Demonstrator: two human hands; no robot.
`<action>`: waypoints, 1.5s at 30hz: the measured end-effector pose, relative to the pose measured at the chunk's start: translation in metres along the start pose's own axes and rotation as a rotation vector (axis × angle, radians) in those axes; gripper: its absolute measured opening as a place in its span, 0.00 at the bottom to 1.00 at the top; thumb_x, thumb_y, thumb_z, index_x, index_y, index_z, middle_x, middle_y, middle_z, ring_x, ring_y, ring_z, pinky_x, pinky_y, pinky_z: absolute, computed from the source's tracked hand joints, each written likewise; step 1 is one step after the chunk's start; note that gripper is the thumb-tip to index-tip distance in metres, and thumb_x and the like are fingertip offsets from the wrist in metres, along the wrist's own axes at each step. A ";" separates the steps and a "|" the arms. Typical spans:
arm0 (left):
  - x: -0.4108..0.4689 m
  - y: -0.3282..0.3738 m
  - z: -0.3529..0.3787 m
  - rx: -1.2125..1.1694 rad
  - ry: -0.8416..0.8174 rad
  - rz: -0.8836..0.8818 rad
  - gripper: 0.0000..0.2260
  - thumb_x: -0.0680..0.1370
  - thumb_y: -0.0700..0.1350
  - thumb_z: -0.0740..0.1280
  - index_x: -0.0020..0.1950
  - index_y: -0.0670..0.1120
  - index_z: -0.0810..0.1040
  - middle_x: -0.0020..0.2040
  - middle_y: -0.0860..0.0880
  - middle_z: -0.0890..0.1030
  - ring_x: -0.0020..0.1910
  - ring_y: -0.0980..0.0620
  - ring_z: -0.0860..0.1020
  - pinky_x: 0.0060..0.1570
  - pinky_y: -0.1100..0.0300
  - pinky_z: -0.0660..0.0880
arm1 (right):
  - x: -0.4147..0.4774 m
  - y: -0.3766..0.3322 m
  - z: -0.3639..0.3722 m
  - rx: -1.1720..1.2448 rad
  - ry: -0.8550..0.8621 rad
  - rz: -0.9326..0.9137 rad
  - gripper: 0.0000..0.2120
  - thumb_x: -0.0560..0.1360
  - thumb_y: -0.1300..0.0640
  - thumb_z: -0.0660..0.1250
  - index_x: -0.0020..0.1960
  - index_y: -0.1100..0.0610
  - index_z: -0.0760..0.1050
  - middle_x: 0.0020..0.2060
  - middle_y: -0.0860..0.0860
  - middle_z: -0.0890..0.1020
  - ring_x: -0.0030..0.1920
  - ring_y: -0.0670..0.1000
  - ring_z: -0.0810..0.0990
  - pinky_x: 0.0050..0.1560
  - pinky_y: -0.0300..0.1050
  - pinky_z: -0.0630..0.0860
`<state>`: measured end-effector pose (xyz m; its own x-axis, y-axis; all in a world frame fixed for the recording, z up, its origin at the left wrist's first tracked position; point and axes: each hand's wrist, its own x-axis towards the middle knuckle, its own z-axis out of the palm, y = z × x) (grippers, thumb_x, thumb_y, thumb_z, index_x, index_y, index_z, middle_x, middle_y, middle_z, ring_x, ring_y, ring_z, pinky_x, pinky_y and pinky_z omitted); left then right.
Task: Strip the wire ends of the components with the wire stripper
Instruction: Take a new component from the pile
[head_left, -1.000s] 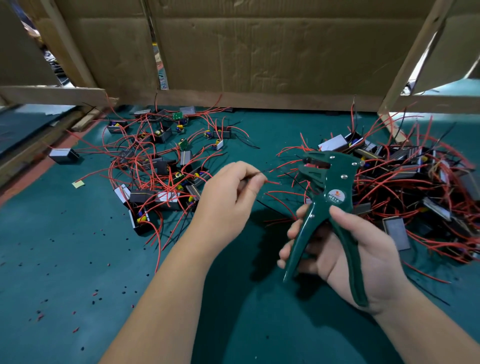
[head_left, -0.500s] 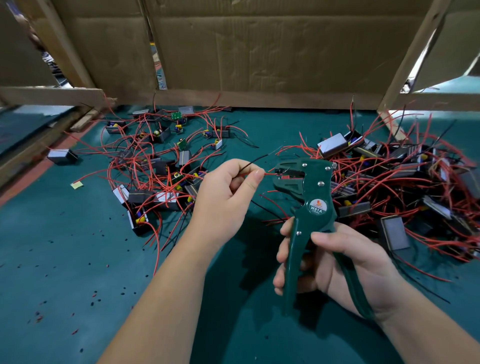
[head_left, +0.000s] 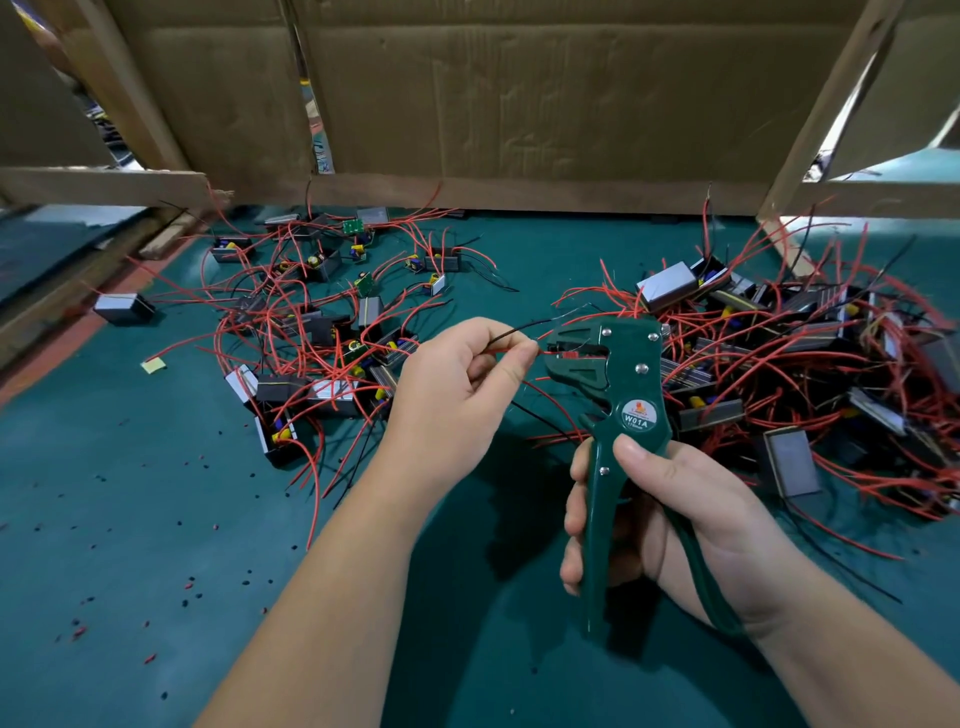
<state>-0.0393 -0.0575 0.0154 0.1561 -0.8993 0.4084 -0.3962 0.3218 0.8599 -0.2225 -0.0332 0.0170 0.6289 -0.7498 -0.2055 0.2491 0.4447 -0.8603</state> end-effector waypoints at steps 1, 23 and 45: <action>0.000 0.000 0.000 0.012 0.000 0.006 0.06 0.76 0.49 0.66 0.40 0.50 0.77 0.29 0.52 0.69 0.28 0.58 0.63 0.32 0.63 0.64 | 0.000 0.000 0.001 -0.013 0.028 -0.005 0.23 0.63 0.44 0.77 0.44 0.61 0.77 0.34 0.64 0.77 0.30 0.63 0.79 0.33 0.57 0.78; 0.008 -0.004 -0.003 0.204 0.358 -0.065 0.09 0.81 0.41 0.60 0.48 0.52 0.78 0.31 0.57 0.69 0.30 0.59 0.67 0.34 0.62 0.65 | 0.004 -0.003 -0.005 0.197 -0.062 -0.002 0.27 0.58 0.45 0.77 0.49 0.62 0.78 0.41 0.64 0.78 0.39 0.65 0.80 0.44 0.63 0.78; 0.038 -0.006 -0.047 0.858 -0.125 -0.473 0.24 0.76 0.47 0.67 0.71 0.48 0.69 0.69 0.44 0.73 0.67 0.43 0.70 0.67 0.52 0.67 | -0.008 -0.010 -0.006 0.182 -0.461 0.125 0.24 0.69 0.48 0.71 0.57 0.63 0.73 0.45 0.63 0.78 0.44 0.65 0.81 0.46 0.56 0.77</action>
<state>0.0119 -0.0797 0.0409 0.3904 -0.9207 0.0019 -0.8472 -0.3584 0.3921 -0.2346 -0.0347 0.0242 0.9117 -0.4091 -0.0393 0.2492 0.6263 -0.7387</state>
